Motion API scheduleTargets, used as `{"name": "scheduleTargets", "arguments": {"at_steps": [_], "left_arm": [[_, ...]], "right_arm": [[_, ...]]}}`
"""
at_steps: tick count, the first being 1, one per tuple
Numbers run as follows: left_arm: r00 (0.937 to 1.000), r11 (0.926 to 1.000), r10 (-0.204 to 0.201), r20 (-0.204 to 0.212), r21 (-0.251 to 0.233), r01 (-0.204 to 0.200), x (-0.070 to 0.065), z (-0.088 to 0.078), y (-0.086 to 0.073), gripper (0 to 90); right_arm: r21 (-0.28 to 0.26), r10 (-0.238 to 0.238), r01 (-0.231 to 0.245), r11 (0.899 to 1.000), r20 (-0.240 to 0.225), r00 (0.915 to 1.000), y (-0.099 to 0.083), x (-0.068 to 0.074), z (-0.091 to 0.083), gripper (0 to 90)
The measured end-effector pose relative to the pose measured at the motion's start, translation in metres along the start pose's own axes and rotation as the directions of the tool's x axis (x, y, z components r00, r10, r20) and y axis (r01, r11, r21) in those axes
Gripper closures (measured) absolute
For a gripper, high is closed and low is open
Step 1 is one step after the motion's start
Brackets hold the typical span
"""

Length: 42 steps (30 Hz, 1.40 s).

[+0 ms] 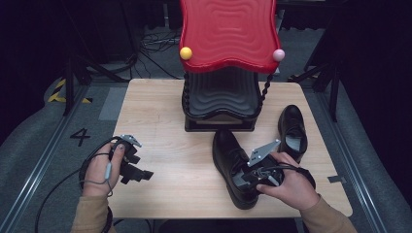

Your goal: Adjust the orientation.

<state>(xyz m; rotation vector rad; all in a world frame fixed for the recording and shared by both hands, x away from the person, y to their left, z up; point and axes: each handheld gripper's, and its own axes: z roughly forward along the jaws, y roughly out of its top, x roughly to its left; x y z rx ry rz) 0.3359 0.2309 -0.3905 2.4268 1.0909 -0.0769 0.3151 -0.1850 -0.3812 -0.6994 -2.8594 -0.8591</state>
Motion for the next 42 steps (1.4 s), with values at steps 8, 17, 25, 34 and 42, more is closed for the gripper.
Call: {"name": "scheduleTargets", "arguments": {"at_steps": [8,17,25,34,42], "left_arm": [[1.0,1.0,0.004,0.004,0.005,-0.004,0.0,0.001,0.0,19.9],[1.0,0.9999,-0.007,0.001,0.007,0.007,-0.001,0.0,-0.005,19.9],[1.0,0.9999,-0.008,0.001,0.013,0.008,-0.002,0.001,-0.006,19.9],[1.0,0.9998,-0.01,0.0,0.015,0.01,-0.002,0.003,-0.005,20.0],[0.9999,0.9998,-0.012,0.0,0.016,0.012,-0.002,0.002,-0.007,20.0]], "right_arm": [[-0.147,0.055,-0.045,0.988,0.06,0.9967,-0.003,-0.009,-0.021,59.0],[-0.275,0.218,-0.164,0.947,0.178,0.9594,-0.022,-0.047,-0.058,55.6],[-0.321,0.362,-0.276,0.906,0.25,0.8981,-0.044,-0.081,-0.074,54.6],[-0.304,0.497,-0.403,0.863,0.37,0.7848,-0.066,-0.115,-0.063,49.8],[-0.245,0.505,-0.443,0.862,0.357,0.7856,-0.075,-0.135,-0.037,53.5]]}}
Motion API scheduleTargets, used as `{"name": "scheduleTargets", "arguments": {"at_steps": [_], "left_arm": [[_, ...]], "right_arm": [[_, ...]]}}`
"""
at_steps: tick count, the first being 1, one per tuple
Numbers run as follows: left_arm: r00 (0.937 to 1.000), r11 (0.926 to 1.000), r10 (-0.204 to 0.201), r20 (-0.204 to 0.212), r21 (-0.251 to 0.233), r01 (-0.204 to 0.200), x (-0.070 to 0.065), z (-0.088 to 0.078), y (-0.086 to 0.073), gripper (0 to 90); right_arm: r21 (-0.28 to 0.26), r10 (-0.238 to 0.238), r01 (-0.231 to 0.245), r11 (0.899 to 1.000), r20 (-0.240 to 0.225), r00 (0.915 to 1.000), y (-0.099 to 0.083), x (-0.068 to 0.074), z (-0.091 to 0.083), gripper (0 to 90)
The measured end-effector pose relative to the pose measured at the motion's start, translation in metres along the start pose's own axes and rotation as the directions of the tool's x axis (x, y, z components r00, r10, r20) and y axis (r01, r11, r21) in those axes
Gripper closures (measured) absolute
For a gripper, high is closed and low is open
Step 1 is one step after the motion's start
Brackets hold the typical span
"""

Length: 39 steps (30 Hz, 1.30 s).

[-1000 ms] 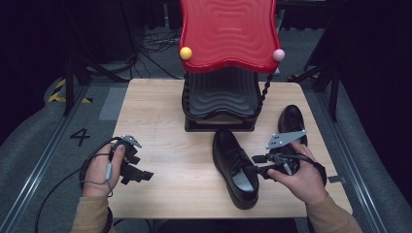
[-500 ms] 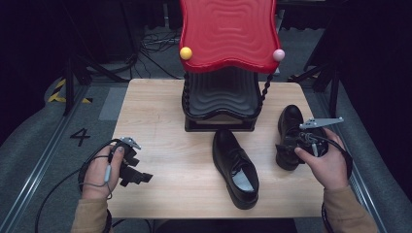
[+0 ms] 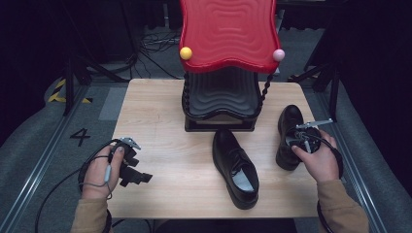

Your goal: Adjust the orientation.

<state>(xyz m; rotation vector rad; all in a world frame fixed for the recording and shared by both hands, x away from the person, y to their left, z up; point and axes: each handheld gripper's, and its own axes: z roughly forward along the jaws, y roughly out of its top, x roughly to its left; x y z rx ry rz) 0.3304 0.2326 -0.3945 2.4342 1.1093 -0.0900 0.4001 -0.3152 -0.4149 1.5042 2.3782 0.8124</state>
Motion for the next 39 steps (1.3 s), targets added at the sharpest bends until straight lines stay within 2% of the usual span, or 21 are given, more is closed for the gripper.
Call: {"name": "scheduleTargets", "arguments": {"at_steps": [2,4,5,6,7,8,9,10,13,17,21,28,32,33,35,36,37,38,39], "left_arm": [[1.0,1.0,-0.001,0.0,0.001,0.001,0.0,0.0,0.0,20.0],[1.0,1.0,0.0,0.001,0.003,0.0,0.0,0.001,0.0,19.9],[1.0,1.0,0.002,0.0,0.005,-0.002,0.0,0.001,0.0,19.9],[1.0,1.0,0.001,0.0,0.005,-0.001,0.0,0.001,0.0,19.9],[1.0,1.0,0.001,0.0,0.004,-0.001,-0.001,0.001,0.0,19.9],[1.0,1.0,0.001,0.0,0.004,-0.001,-0.001,0.001,0.0,19.9],[1.0,1.0,0.003,-0.002,0.002,-0.003,0.0,0.0,0.0,19.9],[1.0,1.0,0.003,-0.002,0.002,-0.003,0.0,0.0,0.0,19.9],[1.0,1.0,0.002,0.0,0.002,-0.002,0.0,0.0,0.0,19.9],[0.9999,0.9999,0.013,0.001,-0.005,-0.013,0.0,0.0,0.005,19.9],[0.9995,0.9995,0.031,0.01,0.0,-0.031,0.0,0.004,0.014,19.9],[0.998,0.9983,0.058,0.023,0.006,-0.059,-0.001,0.01,0.029,20.0],[0.9968,0.9972,0.075,0.03,0.004,-0.075,-0.002,0.012,0.036,20.0],[0.9961,0.9965,0.084,0.029,0.006,-0.084,-0.002,0.013,0.038,19.9],[0.9957,0.9961,0.087,0.033,0.01,-0.088,-0.002,0.015,0.041,19.9],[0.9957,0.9963,0.085,0.035,0.009,-0.086,-0.002,0.015,0.042,19.9],[0.9954,0.9959,0.09,0.034,0.01,-0.09,-0.002,0.016,0.043,19.9],[0.9954,0.9959,0.09,0.034,0.01,-0.09,-0.002,0.016,0.043,19.9],[0.995,0.9955,0.093,0.034,0.01,-0.094,-0.002,0.016,0.044,19.9]], "right_arm": [[-0.005,0.011,-0.011,1.0,-0.021,0.9997,0.0,-0.001,0.003,56.1],[-0.002,0.008,-0.008,1.0,-0.02,0.9998,0.0,-0.002,0.005,57.5],[0.032,-0.007,0.007,0.999,-0.009,0.9999,-0.002,-0.003,0.011,64.1],[0.032,-0.007,0.007,0.999,-0.009,0.9999,-0.002,-0.003,0.011,64.1],[0.058,0.005,-0.003,0.998,-0.029,0.9996,-0.003,-0.004,0.015,73.0],[0.058,0.005,-0.003,0.998,-0.029,0.9996,-0.003,-0.004,0.015,73.0],[0.055,-0.008,0.01,0.998,-0.037,0.9993,-0.003,-0.003,0.015,76.9],[0.055,-0.008,0.01,0.998,-0.037,0.9993,-0.003,-0.003,0.015,76.9],[0.064,-0.061,0.061,0.996,0.002,0.9981,-0.003,0.001,0.011,78.6],[0.064,-0.082,0.082,0.995,-0.004,0.9966,-0.005,0.001,0.006,79.1],[0.063,-0.113,0.115,0.991,-0.036,0.9929,-0.006,0.008,-0.008,78.6],[0.045,-0.216,0.221,0.974,-0.095,0.9717,-0.01,0.03,-0.042,78.5],[0.04,-0.28,0.288,0.957,-0.139,0.9499,-0.014,0.043,-0.055,78.3],[0.034,-0.304,0.312,0.949,-0.147,0.9413,-0.015,0.046,-0.056,78.3],[0.039,-0.315,0.325,0.945,-0.161,0.9352,-0.016,0.05,-0.059,78.2],[0.043,-0.328,0.34,0.939,-0.174,0.9285,-0.017,0.054,-0.061,78.2],[0.046,-0.335,0.348,0.936,-0.179,0.925,-0.018,0.056,-0.061,78.1],[0.046,-0.335,0.348,0.936,-0.179,0.925,-0.018,0.056,-0.061,78.1],[0.053,-0.343,0.358,0.932,-0.188,0.9204,-0.019,0.059,-0.063,78.1]]}}
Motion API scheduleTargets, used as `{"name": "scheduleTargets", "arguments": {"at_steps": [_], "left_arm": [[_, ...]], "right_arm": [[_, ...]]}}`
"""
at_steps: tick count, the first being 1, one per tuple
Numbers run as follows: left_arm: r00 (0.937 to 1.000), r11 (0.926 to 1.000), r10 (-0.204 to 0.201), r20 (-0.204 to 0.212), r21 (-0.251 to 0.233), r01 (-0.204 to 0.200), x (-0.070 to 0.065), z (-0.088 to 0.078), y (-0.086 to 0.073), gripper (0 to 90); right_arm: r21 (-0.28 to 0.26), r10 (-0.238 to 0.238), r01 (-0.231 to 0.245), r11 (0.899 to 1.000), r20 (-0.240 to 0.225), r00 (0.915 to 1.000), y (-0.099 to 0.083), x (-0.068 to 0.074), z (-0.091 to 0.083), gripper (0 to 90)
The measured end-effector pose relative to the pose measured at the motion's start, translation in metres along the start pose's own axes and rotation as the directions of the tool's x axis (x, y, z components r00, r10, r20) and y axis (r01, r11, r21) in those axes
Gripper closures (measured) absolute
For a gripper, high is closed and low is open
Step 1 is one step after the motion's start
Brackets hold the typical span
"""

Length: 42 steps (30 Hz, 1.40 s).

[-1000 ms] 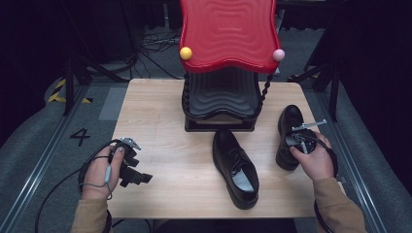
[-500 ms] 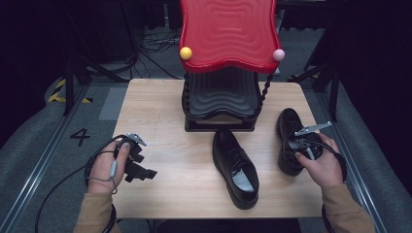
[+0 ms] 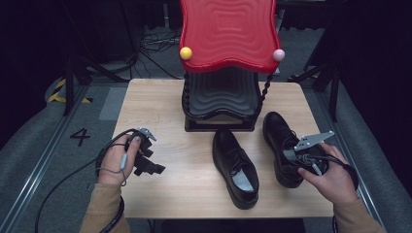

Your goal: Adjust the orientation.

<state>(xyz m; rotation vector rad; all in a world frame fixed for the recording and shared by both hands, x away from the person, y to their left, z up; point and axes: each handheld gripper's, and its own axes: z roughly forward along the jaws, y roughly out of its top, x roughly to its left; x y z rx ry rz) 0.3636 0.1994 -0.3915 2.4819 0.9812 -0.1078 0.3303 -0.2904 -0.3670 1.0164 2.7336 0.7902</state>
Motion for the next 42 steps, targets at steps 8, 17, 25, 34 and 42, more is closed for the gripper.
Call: {"name": "scheduleTargets", "arguments": {"at_steps": [8,17,25,34,42], "left_arm": [[1.0,1.0,0.006,0.006,0.002,-0.006,0.0,0.002,0.004,19.9],[1.0,1.0,0.003,0.006,0.0,-0.003,0.0,0.002,0.005,19.9],[1.0,1.0,0.003,0.007,0.002,-0.003,0.0,0.002,0.004,19.9],[0.9999,0.9999,-0.012,0.0,-0.005,0.012,0.001,-0.002,-0.003,20.0],[1.0,1.0,-0.009,0.002,0.001,0.009,0.0,-0.002,-0.005,19.9]], "right_arm": [[0.031,-0.062,0.063,0.998,-0.043,0.9972,0.001,0.016,0.0,77.8],[0.076,-0.131,0.14,0.987,-0.118,0.9843,0.004,0.031,0.004,77.8],[0.064,-0.184,0.194,0.979,-0.14,0.973,0.009,0.04,0.017,77.8],[0.131,-0.24,0.249,0.96,-0.083,0.9673,0.015,0.05,0.05,77.7],[0.19,-0.162,0.186,0.964,-0.136,0.9774,0.013,0.044,0.06,77.0]]}}
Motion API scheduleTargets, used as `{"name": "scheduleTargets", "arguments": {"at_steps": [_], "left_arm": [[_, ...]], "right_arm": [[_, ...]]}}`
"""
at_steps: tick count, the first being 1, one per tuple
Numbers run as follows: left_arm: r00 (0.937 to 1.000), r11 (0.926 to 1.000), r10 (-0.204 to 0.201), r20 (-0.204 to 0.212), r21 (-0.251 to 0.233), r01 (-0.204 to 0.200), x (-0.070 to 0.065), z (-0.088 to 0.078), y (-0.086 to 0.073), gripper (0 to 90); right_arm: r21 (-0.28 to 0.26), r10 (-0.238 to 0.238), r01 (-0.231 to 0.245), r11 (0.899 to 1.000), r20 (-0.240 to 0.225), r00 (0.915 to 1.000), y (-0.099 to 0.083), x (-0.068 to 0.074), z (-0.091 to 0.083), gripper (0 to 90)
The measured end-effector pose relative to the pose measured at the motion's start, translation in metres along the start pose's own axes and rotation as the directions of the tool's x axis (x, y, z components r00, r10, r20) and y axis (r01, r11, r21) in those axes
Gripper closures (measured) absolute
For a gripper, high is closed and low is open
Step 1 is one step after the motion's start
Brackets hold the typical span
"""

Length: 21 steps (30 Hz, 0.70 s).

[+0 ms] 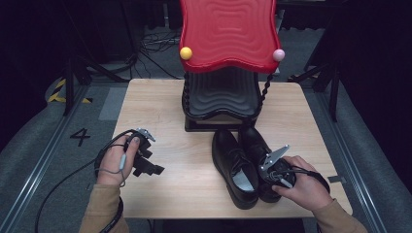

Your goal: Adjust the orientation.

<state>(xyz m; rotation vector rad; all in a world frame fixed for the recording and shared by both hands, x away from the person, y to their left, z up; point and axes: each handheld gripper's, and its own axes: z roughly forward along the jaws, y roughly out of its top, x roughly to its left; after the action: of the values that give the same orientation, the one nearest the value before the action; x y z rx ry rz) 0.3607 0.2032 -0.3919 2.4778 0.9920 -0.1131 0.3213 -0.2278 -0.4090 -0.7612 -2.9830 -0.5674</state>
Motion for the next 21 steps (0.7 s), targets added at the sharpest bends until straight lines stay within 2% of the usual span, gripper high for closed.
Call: {"name": "scheduleTargets", "arguments": {"at_steps": [6,11,18,21], "left_arm": [[1.0,1.0,-0.005,-0.001,0.001,0.005,0.0,0.0,0.0,20.0],[1.0,1.0,0.002,-0.001,-0.003,-0.002,0.0,0.0,0.002,19.9],[1.0,1.0,0.003,-0.003,0.001,-0.003,0.0,0.002,0.003,19.4],[0.9999,1.0,-0.006,-0.01,-0.003,0.006,0.0,0.002,0.001,18.9]], "right_arm": [[-0.001,0.019,-0.019,1.0,-0.012,0.9997,-0.002,-0.003,-0.001,76.4],[-0.014,0.044,-0.045,0.999,-0.02,0.9988,-0.003,-0.003,-0.001,71.5],[-0.04,0.114,-0.116,0.992,-0.043,0.9925,-0.007,-0.004,-0.008,64.2],[-0.075,0.159,-0.163,0.984,-0.055,0.9857,-0.008,-0.006,-0.015,60.6]]}}
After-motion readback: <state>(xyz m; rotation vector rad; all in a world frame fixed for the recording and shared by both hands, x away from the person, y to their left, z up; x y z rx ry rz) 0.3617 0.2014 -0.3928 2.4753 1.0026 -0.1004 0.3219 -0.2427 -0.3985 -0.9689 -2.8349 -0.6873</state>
